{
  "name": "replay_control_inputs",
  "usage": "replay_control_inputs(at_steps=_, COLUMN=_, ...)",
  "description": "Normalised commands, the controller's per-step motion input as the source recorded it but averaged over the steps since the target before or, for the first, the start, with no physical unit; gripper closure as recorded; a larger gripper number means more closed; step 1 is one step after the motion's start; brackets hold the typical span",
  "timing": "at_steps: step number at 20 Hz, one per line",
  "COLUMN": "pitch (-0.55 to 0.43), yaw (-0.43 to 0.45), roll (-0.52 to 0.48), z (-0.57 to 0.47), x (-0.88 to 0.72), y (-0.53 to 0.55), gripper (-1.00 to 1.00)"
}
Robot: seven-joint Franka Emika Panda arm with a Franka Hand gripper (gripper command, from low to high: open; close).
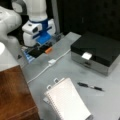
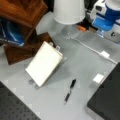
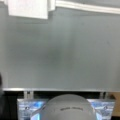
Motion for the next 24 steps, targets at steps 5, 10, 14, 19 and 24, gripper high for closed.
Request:
replay_control_inputs(at_steps=5, pitch=-0.041, yaw=-0.034, roll=0.172, z=-0.27, x=-0.12, y=0.05, gripper=1.00)
replay_control_inputs(at_steps=10, pitch=-0.051, yaw=-0.074, roll=0.204, z=-0.31, x=-0.10, y=0.11, gripper=1.00)
replay_control_inputs(at_steps=14, pitch=-0.131, yaw=-0.022, roll=0.193, z=-0.31, x=-0.11, y=0.11, gripper=1.00)
replay_control_inputs(at_steps=19, pitch=-0.114, yaw=0.048, roll=0.171, z=-0.23, x=-0.15, y=0.08, gripper=1.00)
replay_control_inputs(at_steps=24, pitch=-0.125, yaw=0.029, roll=0.154, z=-0.24, x=-0.16, y=0.05, gripper=1.00)
